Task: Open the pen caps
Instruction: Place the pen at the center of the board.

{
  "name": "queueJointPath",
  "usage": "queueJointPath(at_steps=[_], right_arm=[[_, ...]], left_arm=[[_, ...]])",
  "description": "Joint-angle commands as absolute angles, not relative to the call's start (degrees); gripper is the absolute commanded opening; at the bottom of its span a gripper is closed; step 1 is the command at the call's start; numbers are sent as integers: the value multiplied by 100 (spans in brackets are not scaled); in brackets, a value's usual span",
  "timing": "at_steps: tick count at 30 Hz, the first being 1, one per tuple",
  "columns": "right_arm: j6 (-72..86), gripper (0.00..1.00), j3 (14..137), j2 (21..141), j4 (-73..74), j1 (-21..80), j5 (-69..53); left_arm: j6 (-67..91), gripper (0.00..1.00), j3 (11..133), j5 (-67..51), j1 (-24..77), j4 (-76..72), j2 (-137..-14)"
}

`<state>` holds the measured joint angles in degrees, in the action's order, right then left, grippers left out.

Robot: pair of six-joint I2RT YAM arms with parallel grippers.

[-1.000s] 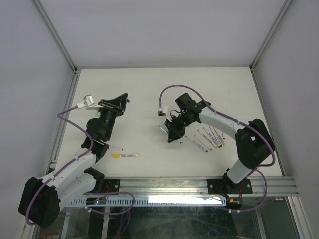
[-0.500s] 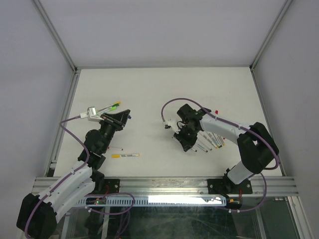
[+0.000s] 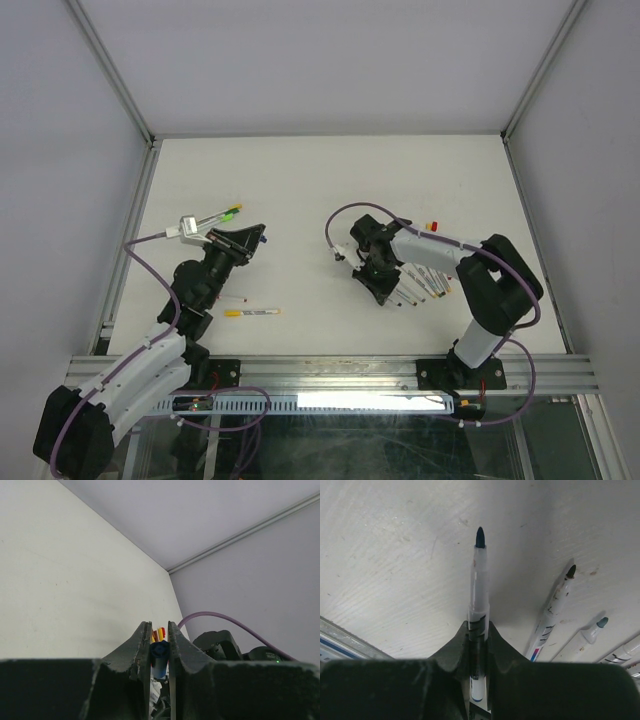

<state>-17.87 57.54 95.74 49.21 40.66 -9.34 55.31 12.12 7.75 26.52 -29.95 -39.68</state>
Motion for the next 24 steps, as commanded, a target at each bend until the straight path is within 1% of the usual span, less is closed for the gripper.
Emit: queueJointPath(at_steps=[1,3,5,8,12,18,22,24], right_arm=[[-1695,7,5929,9686,4839,4105,-559],[-1689,9,5926,9719,4834,4104,-520],[-1709,14,5919,9725,4830,4107,-531],[-1709,18,5910,9735,4834,4109,-536],[-1714,22,5925,9811,4857,4104,-553],[-1714,23,5978,9920,4877,4105,-571],[-1725,27,6007,9925,4895,4109,-592],[-1731,28,6026,9902,4904,4105,-610]], left_arm=[[5694,0,1143,567,2619,-3378,-4056],[5695,0,1151,532,2619,-3386,-4077],[5698,0,1144,517,2619,-3382,-4063],[5712,0,1110,547,2619,-3361,-3995],[5713,0,1075,588,2620,-3283,-3874],[5752,0,1046,558,2619,-3270,-3815],[5781,0,1028,537,2619,-3274,-3797],[5792,0,1025,528,2619,-3270,-3793]])
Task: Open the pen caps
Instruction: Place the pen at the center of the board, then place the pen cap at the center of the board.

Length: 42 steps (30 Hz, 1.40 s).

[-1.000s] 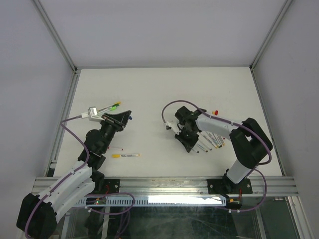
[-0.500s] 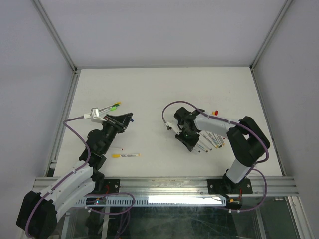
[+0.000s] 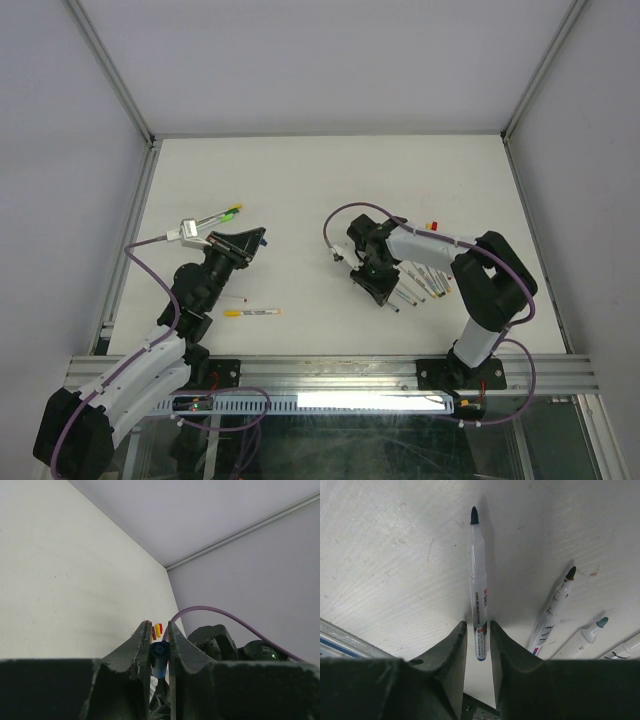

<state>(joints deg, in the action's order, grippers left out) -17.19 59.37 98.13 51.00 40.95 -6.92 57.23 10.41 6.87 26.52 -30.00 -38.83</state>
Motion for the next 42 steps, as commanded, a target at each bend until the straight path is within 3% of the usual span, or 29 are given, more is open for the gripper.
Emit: queueJointPath(at_steps=[1,18,26,35,42], right_arm=[[-1736,28,6041,9870,4904,4106,-621],[-1930,48,6386,9057,4924,3910,-1013],[-2295,50,6788,8419,4937,3567,-1493],[-2250,50,6868,7632,4195,2663,-3272],[-1928,51,6447,6939,3545,1693,-4966]], left_arm=[[5796,0,1020,511,2624,-3274,-3789],[5904,0,990,283,2619,-3414,-3965],[6108,0,981,-167,2627,-3834,-4476],[6182,0,1118,-520,2881,-4349,-5317],[5690,0,1687,399,4020,-3788,-6099]])
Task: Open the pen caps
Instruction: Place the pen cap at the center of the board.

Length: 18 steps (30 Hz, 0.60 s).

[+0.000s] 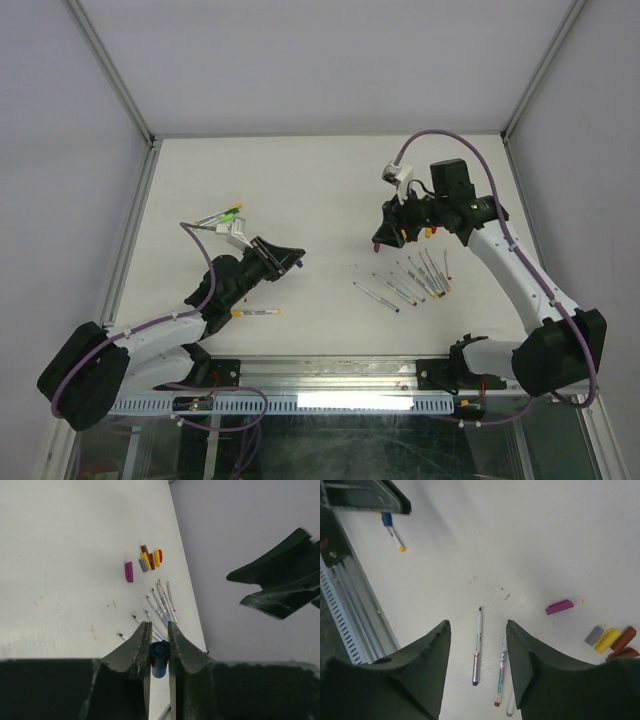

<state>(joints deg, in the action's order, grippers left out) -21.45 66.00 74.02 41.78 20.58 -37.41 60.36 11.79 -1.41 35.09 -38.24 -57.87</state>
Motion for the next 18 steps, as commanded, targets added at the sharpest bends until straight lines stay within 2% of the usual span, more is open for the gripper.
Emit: queueJointPath(at_steps=[1,4,12,18], right_arm=[[-1910,52,6376,6880,3487,1620,-5096],[-1856,59,6116,6838,3295,1494,-5337],[-1925,59,5868,7008,3465,966,-5646],[-1898,59,5783,6922,3392,714,-5516]], left_arm=[[5612,0,1832,557,4178,-3657,-6256],[5423,0,2331,938,4548,-3179,-6774],[5361,0,3805,1397,5198,-2154,-8393],[5449,0,5536,1281,5238,-417,-9891]])
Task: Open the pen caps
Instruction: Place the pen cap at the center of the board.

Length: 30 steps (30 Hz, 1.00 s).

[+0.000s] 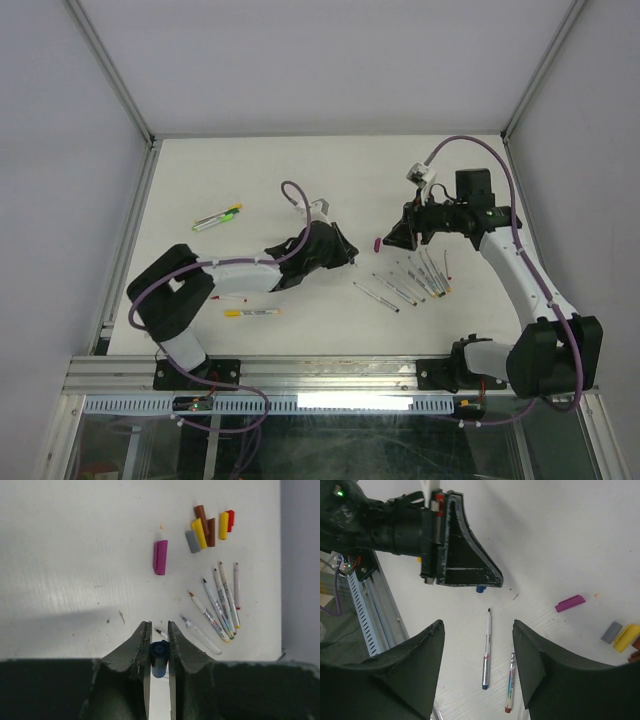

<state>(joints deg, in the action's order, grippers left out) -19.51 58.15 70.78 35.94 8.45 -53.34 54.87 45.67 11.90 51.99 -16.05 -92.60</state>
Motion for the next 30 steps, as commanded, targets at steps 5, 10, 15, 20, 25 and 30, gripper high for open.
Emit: queueJointPath(at_steps=[5,10,15,20,25,30], right_arm=[[-1892,59,5789,6865,3374,649,-5389],[-1890,59,5786,6841,3373,599,-5337],[-1890,59,5783,6825,3362,564,-5333],[-1881,59,5776,6820,3352,532,-5346],[-1881,60,5766,6832,3357,524,-5362],[-1881,60,5757,6853,3357,519,-5367]], left_arm=[[5431,0,6541,1243,5247,323,-10739],[5334,1,7165,1387,5247,752,-11248],[5024,7,7602,1578,5247,1045,-11553],[4895,21,7819,1697,5247,1215,-11714],[4815,30,7827,1804,5240,1265,-11667],[4711,32,7855,1848,5240,1277,-11542]])
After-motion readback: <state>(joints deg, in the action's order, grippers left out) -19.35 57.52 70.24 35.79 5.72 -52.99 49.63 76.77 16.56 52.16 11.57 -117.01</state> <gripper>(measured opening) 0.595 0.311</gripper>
